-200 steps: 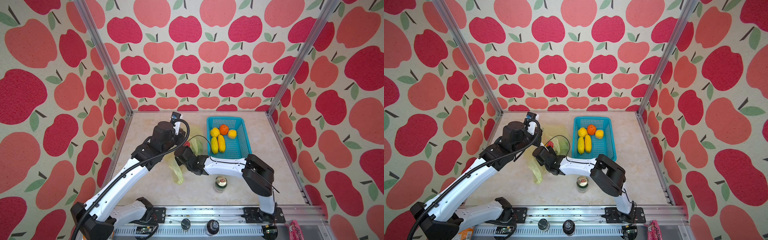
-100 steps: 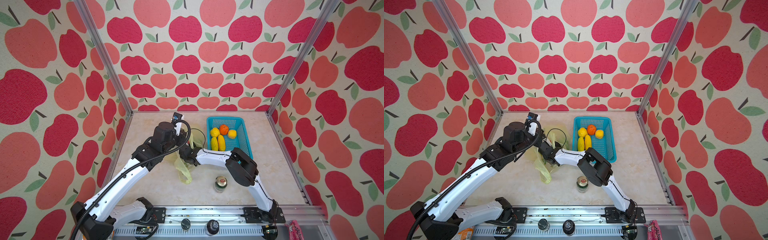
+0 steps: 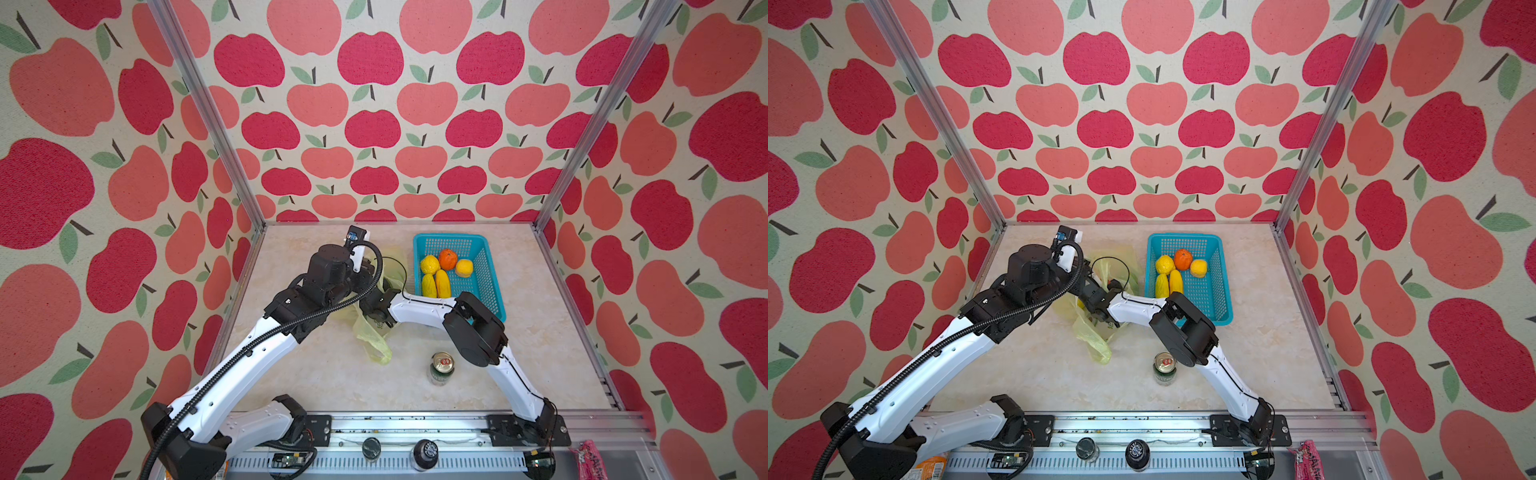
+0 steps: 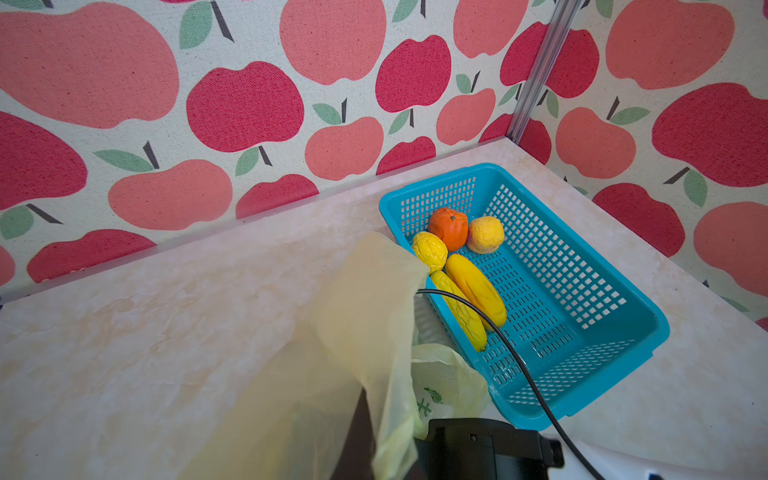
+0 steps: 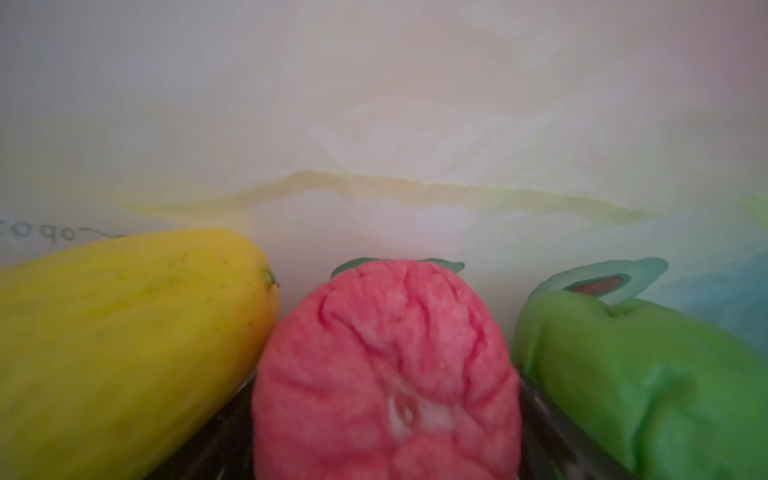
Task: Untie the knot of the plastic bag and take out the fruit
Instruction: 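Grasp the pink fruit with the right gripper and lift it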
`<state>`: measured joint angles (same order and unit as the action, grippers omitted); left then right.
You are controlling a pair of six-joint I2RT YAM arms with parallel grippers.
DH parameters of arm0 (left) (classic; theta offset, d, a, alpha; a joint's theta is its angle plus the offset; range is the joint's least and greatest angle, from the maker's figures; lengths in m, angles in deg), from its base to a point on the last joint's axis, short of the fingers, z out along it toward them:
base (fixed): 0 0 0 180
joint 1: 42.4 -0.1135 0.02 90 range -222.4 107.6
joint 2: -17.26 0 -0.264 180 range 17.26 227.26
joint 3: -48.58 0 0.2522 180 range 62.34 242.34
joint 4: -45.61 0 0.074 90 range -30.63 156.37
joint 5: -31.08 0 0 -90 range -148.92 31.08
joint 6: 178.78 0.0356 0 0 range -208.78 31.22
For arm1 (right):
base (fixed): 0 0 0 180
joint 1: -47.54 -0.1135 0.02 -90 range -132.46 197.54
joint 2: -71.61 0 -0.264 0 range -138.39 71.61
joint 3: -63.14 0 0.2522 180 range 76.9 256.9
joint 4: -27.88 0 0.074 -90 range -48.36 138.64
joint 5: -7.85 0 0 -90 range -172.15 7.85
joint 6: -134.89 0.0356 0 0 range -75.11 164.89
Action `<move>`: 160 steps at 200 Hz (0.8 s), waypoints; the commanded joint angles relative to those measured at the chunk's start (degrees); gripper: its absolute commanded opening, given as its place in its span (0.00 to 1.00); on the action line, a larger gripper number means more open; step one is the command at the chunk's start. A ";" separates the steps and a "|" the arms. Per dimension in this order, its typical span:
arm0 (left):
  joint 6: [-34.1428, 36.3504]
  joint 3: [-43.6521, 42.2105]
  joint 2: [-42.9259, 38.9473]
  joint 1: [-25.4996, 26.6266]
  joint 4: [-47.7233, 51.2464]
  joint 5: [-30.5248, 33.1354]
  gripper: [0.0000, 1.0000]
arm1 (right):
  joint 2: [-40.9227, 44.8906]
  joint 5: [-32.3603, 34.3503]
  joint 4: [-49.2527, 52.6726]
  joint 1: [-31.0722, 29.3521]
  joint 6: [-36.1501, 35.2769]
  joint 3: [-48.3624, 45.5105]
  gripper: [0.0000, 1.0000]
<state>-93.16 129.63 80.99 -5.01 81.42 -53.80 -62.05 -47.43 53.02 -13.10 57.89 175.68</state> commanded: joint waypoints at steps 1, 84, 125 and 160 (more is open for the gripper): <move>1.33 0.31 -0.65 0.38 -1.21 -0.20 0.00 | -0.20 -3.72 -0.73 0.27 -2.17 -0.73 0.76; 1.48 0.14 -0.75 0.39 -1.30 1.83 0.00 | 20.89 -4.85 -11.71 -2.10 -3.46 -20.47 0.40; 1.35 -0.20 -1.15 0.35 -1.48 2.17 0.00 | 36.16 -2.97 -16.62 -5.76 -4.07 -32.73 0.38; 1.22 -0.32 -1.15 0.39 -1.68 2.09 0.00 | 48.48 0.53 -15.98 -7.90 -1.78 -40.68 0.35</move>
<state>-92.33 129.63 80.99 -4.86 81.39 -52.68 -19.96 -50.51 37.79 -20.29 54.85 139.62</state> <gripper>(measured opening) 0.046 0.552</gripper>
